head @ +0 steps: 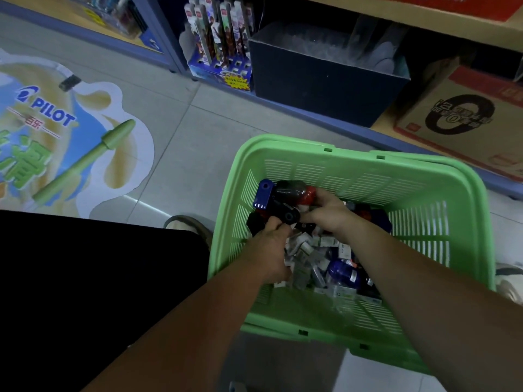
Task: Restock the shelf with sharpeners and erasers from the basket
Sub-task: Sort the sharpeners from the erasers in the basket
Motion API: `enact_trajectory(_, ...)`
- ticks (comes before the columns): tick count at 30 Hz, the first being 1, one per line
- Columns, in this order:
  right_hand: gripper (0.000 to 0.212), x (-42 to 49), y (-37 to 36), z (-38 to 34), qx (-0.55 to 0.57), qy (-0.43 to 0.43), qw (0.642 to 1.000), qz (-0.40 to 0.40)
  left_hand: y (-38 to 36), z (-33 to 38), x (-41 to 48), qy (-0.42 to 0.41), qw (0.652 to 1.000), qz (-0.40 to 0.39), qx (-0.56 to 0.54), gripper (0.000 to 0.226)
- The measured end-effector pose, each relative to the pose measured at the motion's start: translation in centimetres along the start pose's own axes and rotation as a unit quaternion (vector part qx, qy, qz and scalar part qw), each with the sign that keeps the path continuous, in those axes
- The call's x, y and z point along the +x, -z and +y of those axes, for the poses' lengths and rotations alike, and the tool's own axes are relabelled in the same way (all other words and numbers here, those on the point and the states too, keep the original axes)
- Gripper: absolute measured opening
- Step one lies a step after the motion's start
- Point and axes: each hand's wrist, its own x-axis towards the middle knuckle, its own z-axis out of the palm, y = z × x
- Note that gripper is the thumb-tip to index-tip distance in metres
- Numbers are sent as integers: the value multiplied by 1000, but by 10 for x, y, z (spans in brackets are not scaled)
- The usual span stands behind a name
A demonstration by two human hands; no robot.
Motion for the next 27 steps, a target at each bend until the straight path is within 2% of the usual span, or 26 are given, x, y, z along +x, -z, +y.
enact_trajectory(2, 56, 0, 2, -3, -13, 5, 1000, -20, -1, 0, 1, -13, 1000, -8, 1, 98)
enact_trajectory(5, 41, -5, 4, -8, -8, 21, 999, -32, -2, -1, 5, -14, 999, -22, 17, 113)
enact_trajectory(10, 33, -15, 9, 2, 18, 52, 998, 14, -4, 5, 12, 4, 999, -14, 42, 91)
enact_trajectory(14, 27, -33, 20, -3, -24, 73, 996, 40, -7, 7, 18, 7, 998, -14, 55, 83)
enact_trajectory(20, 17, -66, 55, -14, -113, 90, 986, 81, -8, 19, 16, 1, 989, -33, 146, 90)
enact_trajectory(24, 14, -91, 91, -12, -286, 63, 944, 153, -7, 15, 19, -18, 990, -9, 138, 64)
enact_trajectory(27, 21, -96, 100, 0, -387, 66, 898, 200, -4, 14, 18, -32, 987, -26, 157, 63)
